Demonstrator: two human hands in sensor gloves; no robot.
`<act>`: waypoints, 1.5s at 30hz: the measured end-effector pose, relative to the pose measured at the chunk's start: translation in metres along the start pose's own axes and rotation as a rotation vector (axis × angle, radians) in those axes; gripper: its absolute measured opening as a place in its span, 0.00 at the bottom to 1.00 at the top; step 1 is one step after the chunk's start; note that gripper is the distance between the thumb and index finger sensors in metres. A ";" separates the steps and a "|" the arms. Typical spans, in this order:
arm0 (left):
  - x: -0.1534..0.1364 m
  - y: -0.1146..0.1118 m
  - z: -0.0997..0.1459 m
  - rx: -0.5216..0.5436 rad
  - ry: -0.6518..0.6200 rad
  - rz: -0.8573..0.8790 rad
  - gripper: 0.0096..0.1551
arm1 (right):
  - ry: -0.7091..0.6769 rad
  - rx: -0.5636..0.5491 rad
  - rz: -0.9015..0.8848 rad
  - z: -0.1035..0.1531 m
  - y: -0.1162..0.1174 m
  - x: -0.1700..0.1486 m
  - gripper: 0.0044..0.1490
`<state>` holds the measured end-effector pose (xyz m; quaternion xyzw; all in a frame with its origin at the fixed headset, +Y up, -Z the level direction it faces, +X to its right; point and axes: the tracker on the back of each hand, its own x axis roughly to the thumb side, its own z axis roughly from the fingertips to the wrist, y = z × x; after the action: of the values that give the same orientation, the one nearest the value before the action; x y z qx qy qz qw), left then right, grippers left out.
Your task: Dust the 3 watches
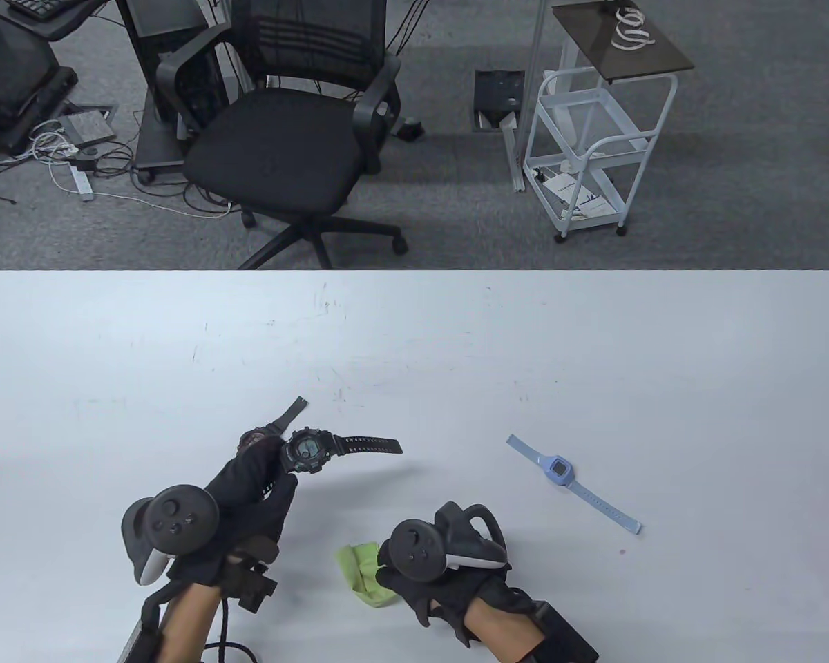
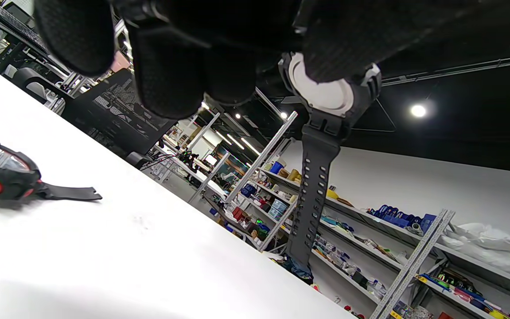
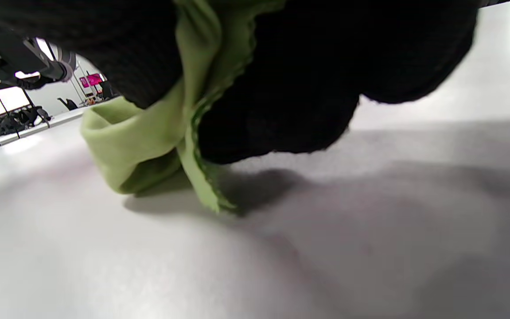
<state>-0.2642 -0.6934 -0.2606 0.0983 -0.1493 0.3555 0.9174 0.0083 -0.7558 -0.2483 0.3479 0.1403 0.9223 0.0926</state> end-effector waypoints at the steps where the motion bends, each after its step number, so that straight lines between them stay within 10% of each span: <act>1: 0.001 0.000 0.000 -0.001 -0.003 -0.004 0.41 | 0.002 0.007 0.007 0.000 0.001 0.000 0.27; 7: 0.002 -0.002 0.000 0.001 -0.015 -0.012 0.41 | -0.015 0.046 0.045 0.003 -0.006 0.002 0.38; 13: 0.008 -0.003 0.003 0.031 -0.048 0.013 0.41 | 0.001 -0.257 -0.161 0.024 -0.037 -0.015 0.51; 28: 0.044 -0.041 0.010 -0.036 -0.179 0.007 0.42 | 0.075 -0.499 -1.235 0.026 -0.019 -0.064 0.45; 45: 0.080 -0.085 0.020 -0.179 -0.235 0.005 0.40 | 0.211 -0.615 -1.528 0.031 -0.015 -0.078 0.28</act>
<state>-0.1541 -0.7113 -0.2204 0.0565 -0.2870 0.3289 0.8979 0.0878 -0.7566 -0.2791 0.0275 0.0875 0.6304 0.7709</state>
